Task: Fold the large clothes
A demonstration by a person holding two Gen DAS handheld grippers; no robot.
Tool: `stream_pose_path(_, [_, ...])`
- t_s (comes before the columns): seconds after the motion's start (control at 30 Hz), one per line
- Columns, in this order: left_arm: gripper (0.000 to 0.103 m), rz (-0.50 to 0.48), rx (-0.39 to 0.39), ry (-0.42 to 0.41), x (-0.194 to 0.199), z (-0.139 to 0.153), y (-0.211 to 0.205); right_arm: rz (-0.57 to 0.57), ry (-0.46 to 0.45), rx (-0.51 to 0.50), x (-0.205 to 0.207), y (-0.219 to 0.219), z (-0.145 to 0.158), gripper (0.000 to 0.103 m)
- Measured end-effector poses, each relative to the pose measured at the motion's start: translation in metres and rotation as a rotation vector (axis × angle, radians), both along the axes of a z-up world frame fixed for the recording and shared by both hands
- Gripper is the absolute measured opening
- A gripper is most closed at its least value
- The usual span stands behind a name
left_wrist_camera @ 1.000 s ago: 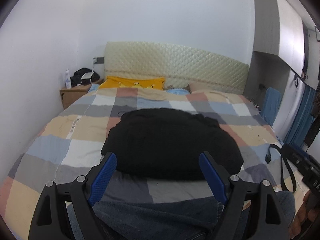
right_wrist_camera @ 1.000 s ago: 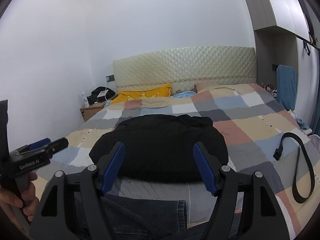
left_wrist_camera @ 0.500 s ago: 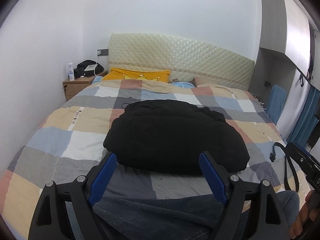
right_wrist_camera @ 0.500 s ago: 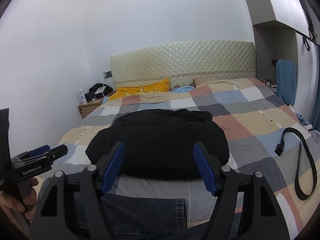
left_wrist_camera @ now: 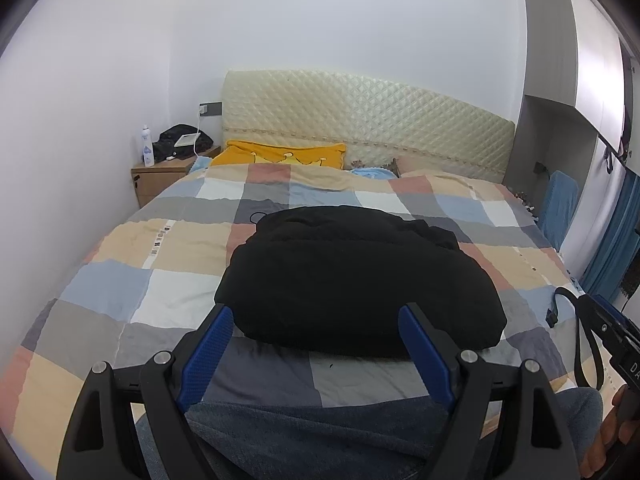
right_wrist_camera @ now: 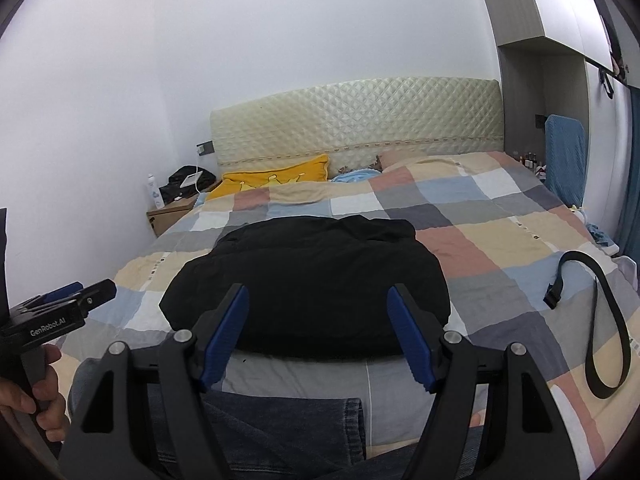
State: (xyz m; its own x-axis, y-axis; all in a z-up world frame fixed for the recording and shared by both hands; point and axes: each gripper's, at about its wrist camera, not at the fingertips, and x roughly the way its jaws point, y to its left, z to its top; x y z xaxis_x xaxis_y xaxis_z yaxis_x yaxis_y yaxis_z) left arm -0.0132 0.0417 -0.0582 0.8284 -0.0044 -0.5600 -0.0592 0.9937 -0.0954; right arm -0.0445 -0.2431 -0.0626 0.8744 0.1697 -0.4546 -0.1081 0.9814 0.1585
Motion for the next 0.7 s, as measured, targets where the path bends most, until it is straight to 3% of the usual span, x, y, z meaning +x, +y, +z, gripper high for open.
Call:
stream_pose_path(0.6, [0.084,-0.012,0.001,0.01,0.0061,0.0007,-0.0021,-0.018,0.009,-0.009,0.0061,-0.0027,-0.0012,0.073])
stream_pose_path(0.7, [0.084,-0.008,-0.004,0.007,0.0063,0.0019,0.0,-0.023,0.009,-0.016,0.0071,-0.0033,-0.0013,0.078])
